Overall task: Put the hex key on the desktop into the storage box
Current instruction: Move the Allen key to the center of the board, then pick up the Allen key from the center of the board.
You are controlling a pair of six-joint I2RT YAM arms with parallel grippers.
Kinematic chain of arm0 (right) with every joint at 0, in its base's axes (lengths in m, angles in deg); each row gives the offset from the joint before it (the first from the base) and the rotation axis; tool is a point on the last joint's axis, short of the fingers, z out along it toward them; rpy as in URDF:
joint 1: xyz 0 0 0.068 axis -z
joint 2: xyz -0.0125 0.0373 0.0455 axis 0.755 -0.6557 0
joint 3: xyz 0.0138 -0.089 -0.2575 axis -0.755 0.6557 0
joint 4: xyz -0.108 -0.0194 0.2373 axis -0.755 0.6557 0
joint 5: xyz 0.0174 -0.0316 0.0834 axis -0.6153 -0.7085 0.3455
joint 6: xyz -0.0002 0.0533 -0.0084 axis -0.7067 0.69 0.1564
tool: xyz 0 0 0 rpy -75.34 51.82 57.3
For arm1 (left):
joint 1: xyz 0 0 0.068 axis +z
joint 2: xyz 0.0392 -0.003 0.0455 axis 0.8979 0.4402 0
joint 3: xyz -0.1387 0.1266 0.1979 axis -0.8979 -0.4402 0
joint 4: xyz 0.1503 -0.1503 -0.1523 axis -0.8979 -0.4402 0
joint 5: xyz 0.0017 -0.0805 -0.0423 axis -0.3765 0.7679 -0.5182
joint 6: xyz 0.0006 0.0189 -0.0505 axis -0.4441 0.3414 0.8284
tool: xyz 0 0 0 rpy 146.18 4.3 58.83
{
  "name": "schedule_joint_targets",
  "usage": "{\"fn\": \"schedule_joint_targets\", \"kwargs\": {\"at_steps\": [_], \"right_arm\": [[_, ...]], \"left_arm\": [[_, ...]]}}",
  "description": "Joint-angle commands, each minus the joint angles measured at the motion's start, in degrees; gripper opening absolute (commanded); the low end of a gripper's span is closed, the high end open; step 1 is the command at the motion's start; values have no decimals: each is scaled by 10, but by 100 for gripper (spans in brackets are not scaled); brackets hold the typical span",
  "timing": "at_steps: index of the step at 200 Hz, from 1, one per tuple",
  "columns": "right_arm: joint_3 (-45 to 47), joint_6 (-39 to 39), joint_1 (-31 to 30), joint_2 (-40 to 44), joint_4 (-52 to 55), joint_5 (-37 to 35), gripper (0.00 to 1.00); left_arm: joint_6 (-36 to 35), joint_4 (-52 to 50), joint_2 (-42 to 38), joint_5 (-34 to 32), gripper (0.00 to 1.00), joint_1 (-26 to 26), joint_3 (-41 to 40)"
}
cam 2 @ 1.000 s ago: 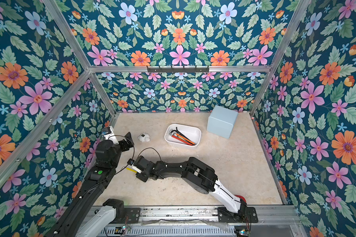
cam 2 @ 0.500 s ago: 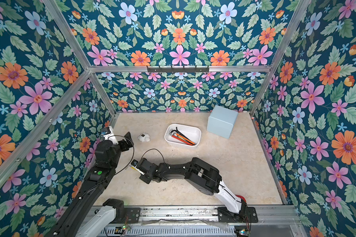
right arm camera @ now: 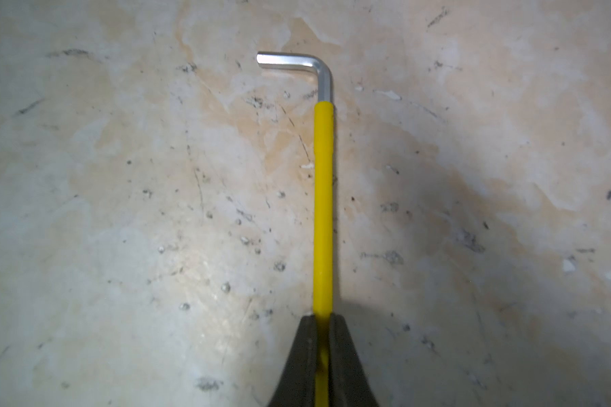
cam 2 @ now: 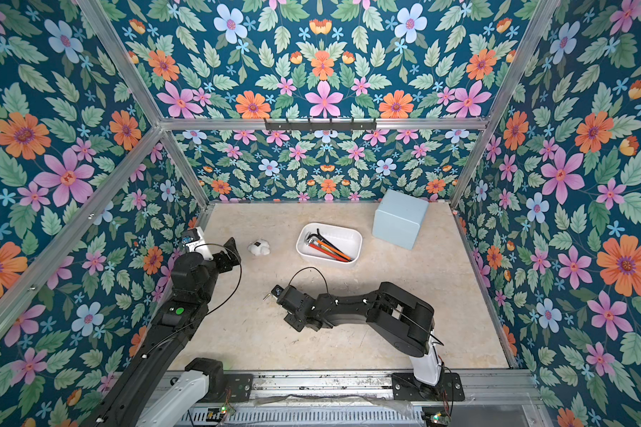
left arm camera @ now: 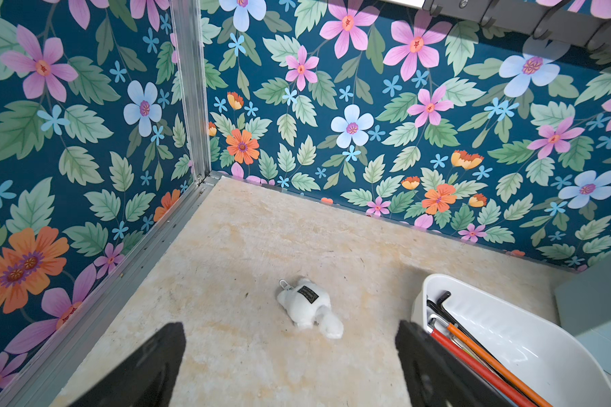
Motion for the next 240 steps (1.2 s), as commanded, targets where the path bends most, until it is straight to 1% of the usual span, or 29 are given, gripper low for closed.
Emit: {"fn": "schedule_joint_targets", "kwargs": {"at_steps": [1, 30, 71, 102, 129, 164, 172, 176, 186, 195, 240], "right_arm": [[9, 8, 3, 14, 47, -4, 0], [-6, 12, 4, 5, 113, 10, 0], [-58, 14, 4, -26, 200, 23, 0], [-103, 12, 8, -51, 256, 47, 7], [-138, 7, 12, -80, 307, 78, 18], [-157, 6, 18, -101, 341, 108, 27], [-160, 6, 19, -105, 347, 110, 27], [-161, 6, 19, -107, 349, 110, 24], [-161, 7, 19, -109, 350, 111, 10], [-160, 8, 19, -108, 351, 113, 0], [-153, 15, 27, -91, 348, 98, 0]], "left_arm": [[-2, 9, 0, 0, 99, 0, 5], [-2, 8, -1, 0, 99, 0, 4], [-2, 8, -4, -2, 99, 0, 3], [-2, 6, -7, -2, 99, 0, 3], [-2, 7, -11, -3, 100, 0, 2], [-2, 5, -12, -4, 99, 1, 2], [-2, 5, -11, -4, 99, 0, 2], [-2, 6, -12, -5, 99, 0, 2], [-2, 5, -11, -5, 99, 0, 2], [-2, 5, -11, -5, 99, 0, 2], [-2, 5, -12, -4, 99, 0, 2]]}}
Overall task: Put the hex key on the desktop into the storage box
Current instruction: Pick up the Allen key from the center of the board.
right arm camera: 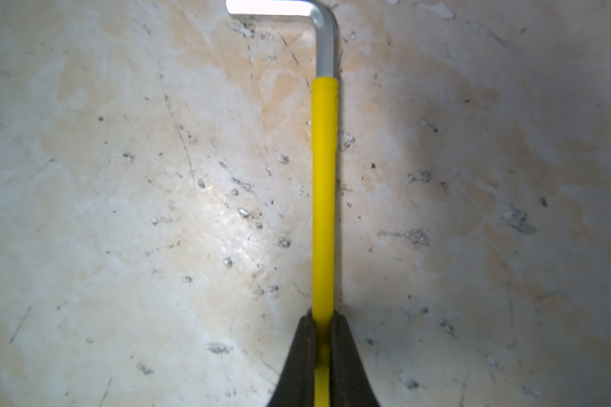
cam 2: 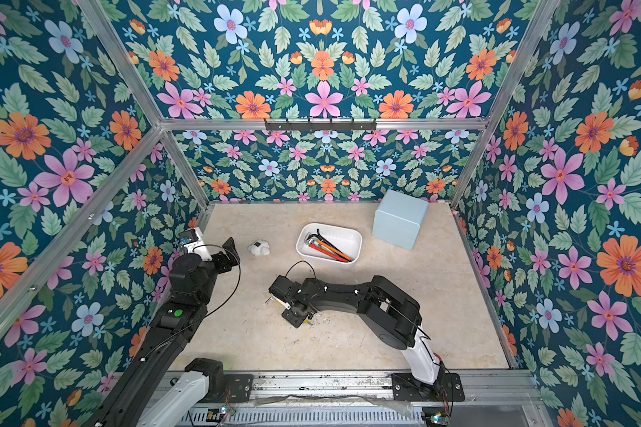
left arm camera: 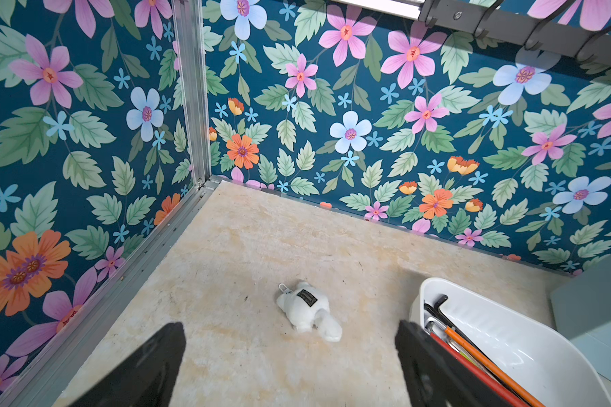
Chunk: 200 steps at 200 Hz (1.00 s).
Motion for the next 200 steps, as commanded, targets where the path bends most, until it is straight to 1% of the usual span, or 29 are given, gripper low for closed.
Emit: {"fn": "schedule_joint_targets", "kwargs": {"at_steps": [1, 28, 59, 81, 88, 93, 118, 140, 167, 172, 200], "right_arm": [[17, 10, 6, -3, 94, 20, 0], [33, 12, 26, 42, 69, 13, 0], [66, 5, 67, 137, 17, 30, 0], [90, -10, 113, 217, -20, 48, 0], [95, -16, 130, 231, -28, 49, 0], [98, -20, 145, 260, -33, 50, 0], [99, -62, 223, 299, -56, 60, 0], [78, -105, 283, 294, -81, 75, 0], [17, -164, 329, 242, -85, 83, 0], [0, -175, 333, 210, -78, 83, 0], [-84, -227, 348, 109, -39, 84, 0]], "left_arm": [[-2, 6, -2, -4, 99, 0, 2], [-2, 6, -2, -3, 99, 0, 3], [-2, 5, -3, -4, 99, 0, 3], [-1, 6, -3, -6, 99, 0, 3], [-1, 6, -2, -6, 99, 0, 2], [-1, 7, -2, -6, 99, 0, 2], [0, 8, -1, -5, 99, 0, 2], [-1, 10, 1, -5, 99, 0, 3], [-1, 10, 4, -6, 99, 0, 3], [-1, 10, 4, -6, 99, 0, 2], [-2, 12, 2, -8, 99, 0, -1]]}}
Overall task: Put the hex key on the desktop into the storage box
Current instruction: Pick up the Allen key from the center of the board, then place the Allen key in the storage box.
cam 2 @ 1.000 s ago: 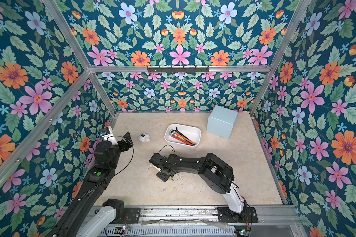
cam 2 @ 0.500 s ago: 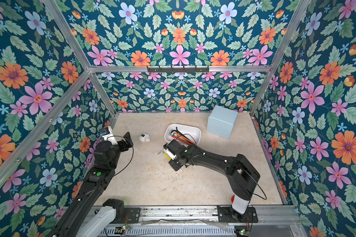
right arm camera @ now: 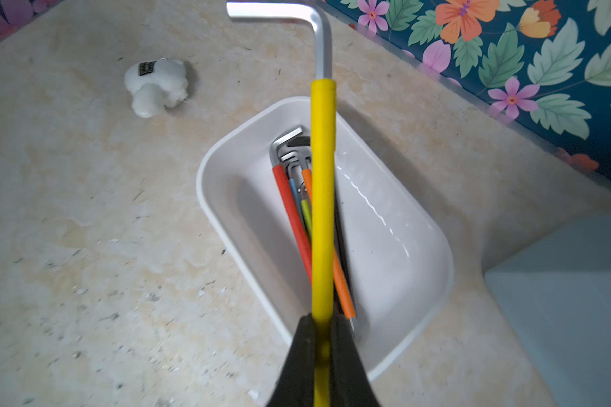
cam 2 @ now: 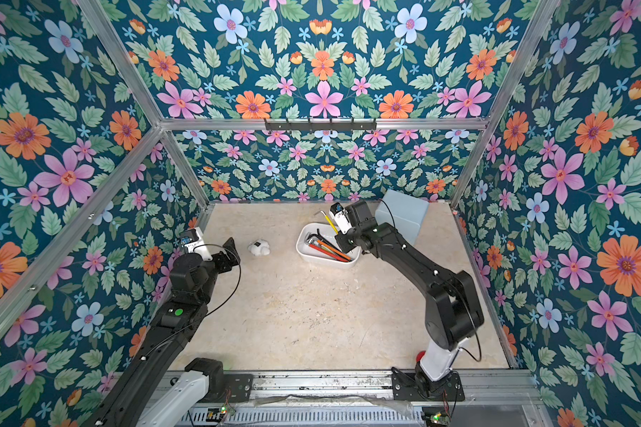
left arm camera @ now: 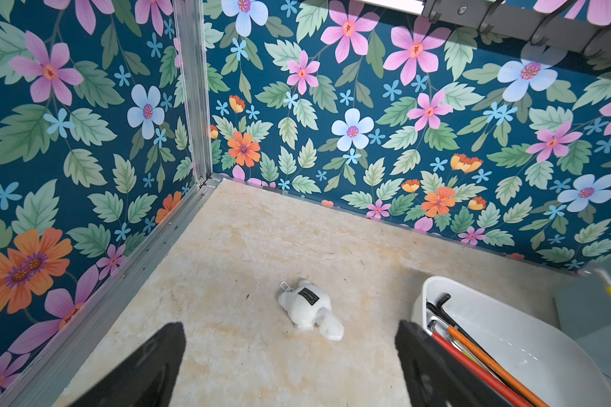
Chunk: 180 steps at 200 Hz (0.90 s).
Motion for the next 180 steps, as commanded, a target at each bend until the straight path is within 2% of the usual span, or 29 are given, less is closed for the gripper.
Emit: {"fn": "schedule_joint_targets", "kwargs": {"at_steps": [1, 60, 109, 152, 180], "right_arm": [[-50, -70, 8, -64, 28, 10, 0], [-172, -96, 10, -214, 89, 2, 0], [-201, -85, 9, -257, 108, -1, 0], [-188, -75, 8, -248, 98, -5, 31], [-175, -66, 5, -220, 80, -6, 38]], "left_arm": [[-2, 12, -2, -5, 99, 0, -1], [-6, 13, -3, -8, 99, 0, -3], [-6, 13, -2, -11, 99, 0, -4], [-6, 12, -2, -10, 99, 0, -3], [-7, 12, 1, -11, 99, 0, -3]]}}
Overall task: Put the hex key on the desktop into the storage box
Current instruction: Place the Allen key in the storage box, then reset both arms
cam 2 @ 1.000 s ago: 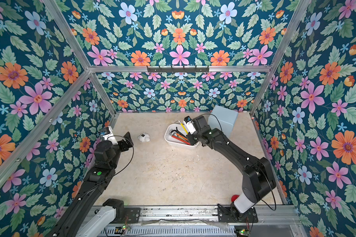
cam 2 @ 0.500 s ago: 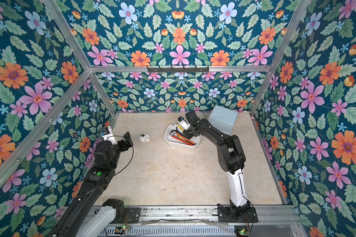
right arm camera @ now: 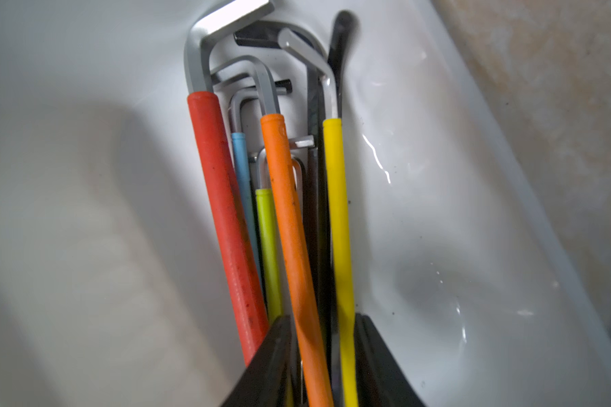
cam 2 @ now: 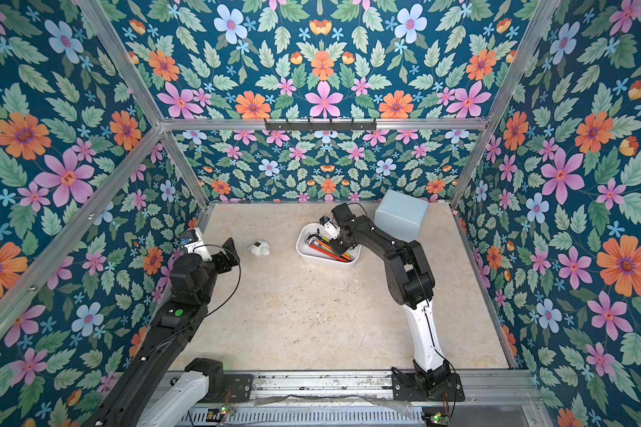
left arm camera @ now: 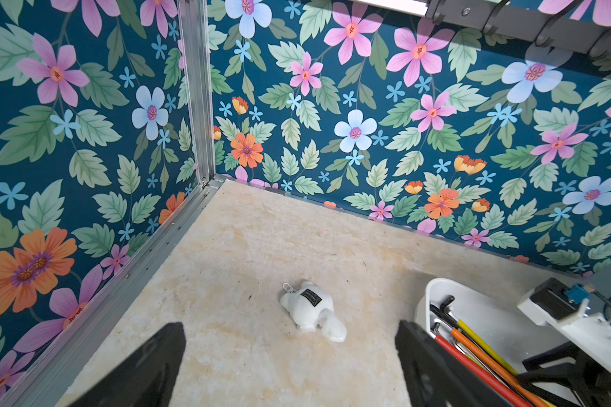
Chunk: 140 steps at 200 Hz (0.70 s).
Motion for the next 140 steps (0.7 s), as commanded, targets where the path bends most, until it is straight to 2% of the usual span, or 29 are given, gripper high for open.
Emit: {"fn": "schedule_joint_targets", "kwargs": {"at_steps": [1, 24, 36, 51, 65, 94, 117, 140], "right_arm": [[6, 16, -1, 28, -18, -2, 38], [22, 33, -3, 68, -38, -1, 41], [46, 47, -3, 103, -61, 4, 46], [97, 71, -3, 163, -104, 10, 60], [164, 100, -3, 228, -154, 17, 78], [341, 166, 3, 403, -290, 10, 99], [476, 222, 20, 529, -383, -32, 99], [595, 281, 63, 646, -463, -91, 99]], "left_arm": [[-6, 11, 2, -5, 99, 0, -1], [-6, 14, 7, -8, 99, 0, -2], [-8, 20, 12, -11, 100, 0, -5], [-11, 27, 21, -19, 99, 0, -9], [-14, 37, 32, -31, 99, 0, -18], [-46, 75, 51, -60, 99, 0, -48], [-77, 134, 61, -103, 99, 2, -83], [-115, 238, 87, -101, 99, 4, -138]]}}
